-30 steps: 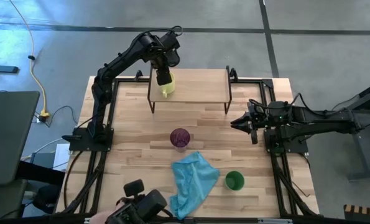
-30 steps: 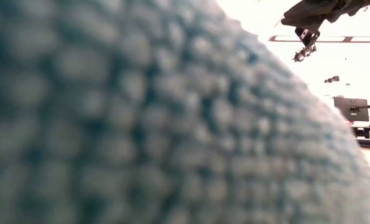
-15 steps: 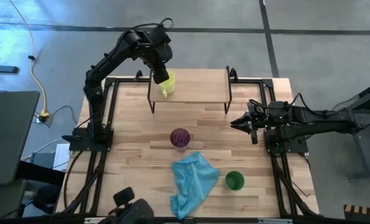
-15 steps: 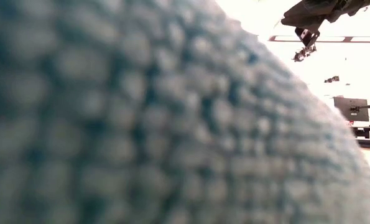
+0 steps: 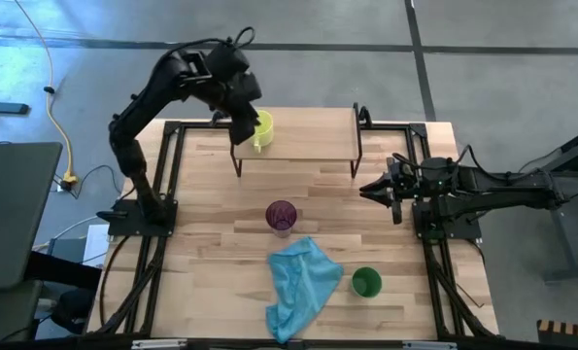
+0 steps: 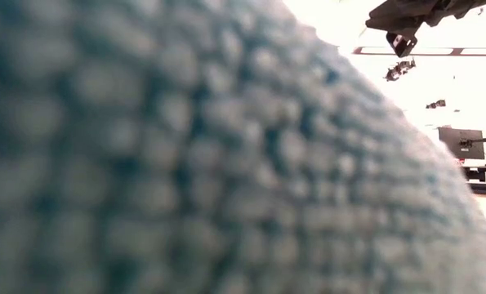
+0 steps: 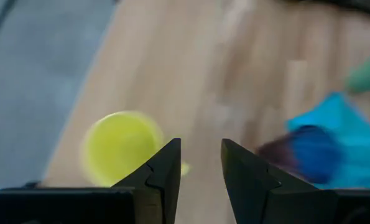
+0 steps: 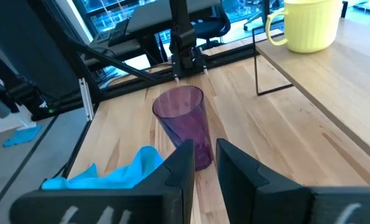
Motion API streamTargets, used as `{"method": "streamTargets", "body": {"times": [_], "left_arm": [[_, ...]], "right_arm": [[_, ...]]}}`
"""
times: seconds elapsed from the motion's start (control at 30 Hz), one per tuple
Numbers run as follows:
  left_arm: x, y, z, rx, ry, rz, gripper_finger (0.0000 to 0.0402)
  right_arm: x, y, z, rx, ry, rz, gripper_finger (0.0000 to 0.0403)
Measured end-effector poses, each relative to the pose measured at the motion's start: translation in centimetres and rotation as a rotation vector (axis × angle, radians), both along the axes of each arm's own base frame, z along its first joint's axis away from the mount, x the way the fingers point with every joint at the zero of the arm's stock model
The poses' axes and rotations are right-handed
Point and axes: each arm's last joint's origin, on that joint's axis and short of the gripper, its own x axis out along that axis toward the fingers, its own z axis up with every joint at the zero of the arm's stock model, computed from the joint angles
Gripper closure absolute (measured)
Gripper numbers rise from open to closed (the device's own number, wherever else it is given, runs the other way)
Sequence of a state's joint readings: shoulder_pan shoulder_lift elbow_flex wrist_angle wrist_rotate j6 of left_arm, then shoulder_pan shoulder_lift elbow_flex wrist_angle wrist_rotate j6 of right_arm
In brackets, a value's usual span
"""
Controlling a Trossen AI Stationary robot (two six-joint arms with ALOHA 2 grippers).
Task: Stack small to large cups/mugs on shelf
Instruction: Put the green cup on the shelf
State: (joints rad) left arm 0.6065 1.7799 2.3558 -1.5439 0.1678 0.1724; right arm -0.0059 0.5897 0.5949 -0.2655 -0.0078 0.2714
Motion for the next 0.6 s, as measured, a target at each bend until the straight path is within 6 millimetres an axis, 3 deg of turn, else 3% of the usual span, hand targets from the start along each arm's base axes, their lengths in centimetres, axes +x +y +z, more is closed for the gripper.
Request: {"method": "streamTargets", "body": {"times": [0.6], "left_arm": [[2.0,-9.1,2.5,0.033,-0.158,-0.283,0.0298]], "right_arm": [[0.1,0.0,0.4,-0.001,-0.045,0.0,0.0346]]}}
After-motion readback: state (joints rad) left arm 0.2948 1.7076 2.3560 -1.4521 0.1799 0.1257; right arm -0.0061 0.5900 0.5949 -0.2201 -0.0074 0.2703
